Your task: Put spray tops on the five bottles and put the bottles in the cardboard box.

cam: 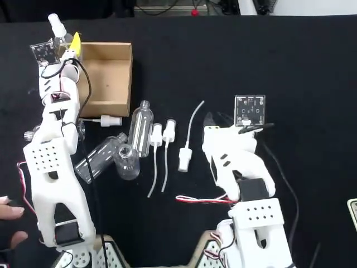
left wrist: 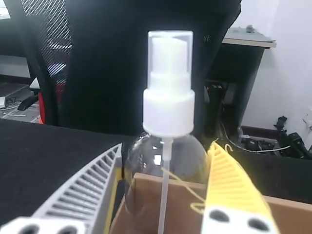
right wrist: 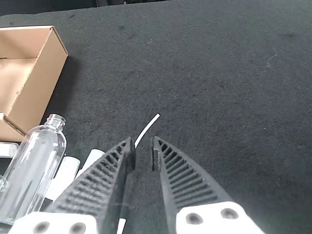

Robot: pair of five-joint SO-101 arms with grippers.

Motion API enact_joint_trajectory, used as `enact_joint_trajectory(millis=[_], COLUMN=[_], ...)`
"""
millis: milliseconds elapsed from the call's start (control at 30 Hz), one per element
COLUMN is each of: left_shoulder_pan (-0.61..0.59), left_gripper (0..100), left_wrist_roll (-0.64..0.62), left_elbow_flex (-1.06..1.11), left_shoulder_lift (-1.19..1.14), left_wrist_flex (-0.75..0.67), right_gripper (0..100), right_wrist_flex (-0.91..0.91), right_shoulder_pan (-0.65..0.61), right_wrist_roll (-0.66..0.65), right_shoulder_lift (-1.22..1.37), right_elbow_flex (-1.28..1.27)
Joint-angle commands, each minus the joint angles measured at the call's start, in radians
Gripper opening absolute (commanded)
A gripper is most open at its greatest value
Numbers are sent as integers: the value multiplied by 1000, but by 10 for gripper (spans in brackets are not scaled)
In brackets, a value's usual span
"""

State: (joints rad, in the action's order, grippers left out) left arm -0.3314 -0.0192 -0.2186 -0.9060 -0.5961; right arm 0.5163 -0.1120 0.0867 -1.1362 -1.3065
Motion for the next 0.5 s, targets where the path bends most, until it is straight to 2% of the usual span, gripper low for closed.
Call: enact_joint_trajectory(millis=[0, 200, 300, 467], left_shoulder_pan=[15, 16, 16, 15], left_gripper=[259, 269, 327, 378], left_wrist_roll=[-9, -11, -11, -23], left_elbow_flex=[-50, -50, -48, -45], left_shoulder_lift=[23, 23, 23, 64], left_wrist_flex=[-5, -5, -2, 138], right_gripper=[57, 57, 57, 57], right_wrist_flex=[-28, -28, -28, -28], right_shoulder_pan=[6, 6, 6, 6], right_wrist_roll=[0, 0, 0, 0], right_shoulder_lift=[-18, -18, -18, -18], right_elbow_flex=[18, 18, 18, 18])
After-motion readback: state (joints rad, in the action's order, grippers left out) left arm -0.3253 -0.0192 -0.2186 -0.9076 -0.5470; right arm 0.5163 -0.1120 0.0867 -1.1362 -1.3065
